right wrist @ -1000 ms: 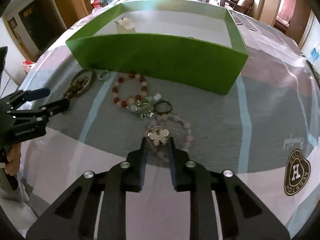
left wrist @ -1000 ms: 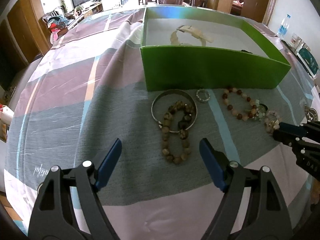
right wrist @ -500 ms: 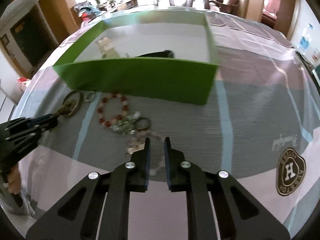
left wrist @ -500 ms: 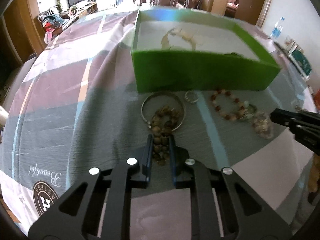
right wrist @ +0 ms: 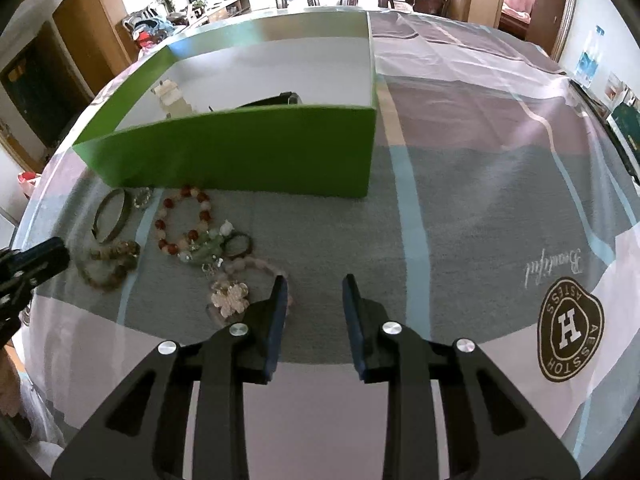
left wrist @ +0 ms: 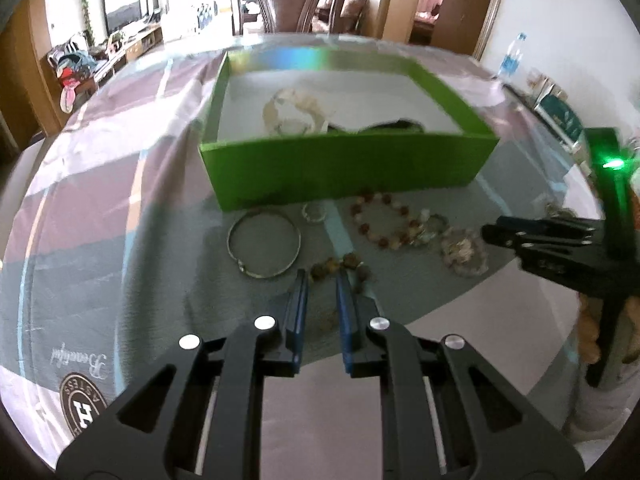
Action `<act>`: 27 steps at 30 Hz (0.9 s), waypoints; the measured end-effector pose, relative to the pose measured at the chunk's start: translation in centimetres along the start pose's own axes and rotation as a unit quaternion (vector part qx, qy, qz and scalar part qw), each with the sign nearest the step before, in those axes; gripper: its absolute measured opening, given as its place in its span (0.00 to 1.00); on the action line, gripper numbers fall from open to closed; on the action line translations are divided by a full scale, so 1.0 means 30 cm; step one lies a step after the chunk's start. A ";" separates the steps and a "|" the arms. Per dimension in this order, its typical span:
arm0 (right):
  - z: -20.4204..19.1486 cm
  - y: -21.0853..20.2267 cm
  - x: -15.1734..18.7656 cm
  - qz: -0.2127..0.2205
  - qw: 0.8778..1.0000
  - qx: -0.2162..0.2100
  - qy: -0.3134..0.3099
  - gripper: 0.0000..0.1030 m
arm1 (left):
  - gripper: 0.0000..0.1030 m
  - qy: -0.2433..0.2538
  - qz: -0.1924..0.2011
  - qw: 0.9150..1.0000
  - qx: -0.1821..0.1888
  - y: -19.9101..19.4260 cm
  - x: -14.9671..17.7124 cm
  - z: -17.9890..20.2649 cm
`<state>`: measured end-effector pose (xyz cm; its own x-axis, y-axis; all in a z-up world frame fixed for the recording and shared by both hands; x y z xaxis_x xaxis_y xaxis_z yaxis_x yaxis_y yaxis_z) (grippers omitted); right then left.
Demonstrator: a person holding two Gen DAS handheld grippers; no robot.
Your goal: Organize jewelry
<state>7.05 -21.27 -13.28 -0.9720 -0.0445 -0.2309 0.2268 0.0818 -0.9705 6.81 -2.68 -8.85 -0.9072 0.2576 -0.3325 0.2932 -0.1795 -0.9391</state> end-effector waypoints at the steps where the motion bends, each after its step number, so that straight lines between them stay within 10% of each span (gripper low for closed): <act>1: -0.005 0.002 0.007 -0.001 1.000 -0.001 -0.004 0.30 | 0.14 -0.003 -0.008 1.000 -0.003 0.017 0.003 -0.004; 7: -0.035 0.022 0.014 -0.003 1.000 0.006 -0.018 0.35 | 0.33 -0.013 -0.029 0.999 -0.011 0.082 0.020 -0.033; 27: -0.097 0.030 0.009 0.045 0.998 0.020 -0.044 0.22 | 0.48 -0.016 -0.008 0.998 -0.060 0.129 0.030 0.008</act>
<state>6.81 -18.31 -14.00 -0.9386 -0.1265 -0.3209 0.3171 0.0498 -0.9471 7.07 -3.37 -12.76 -0.9209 0.2285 -0.3157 0.3105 -0.0596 -0.9487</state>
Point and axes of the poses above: each gripper's, at about its wrist camera, not at the fingertips, and y roughly the way its jaws point, z to its right, x to its underside, the point moved 6 cm from there along y, roughly the way its jaws point, and after that the axes turned 14 degrees about -z, right-handed, at the moved point
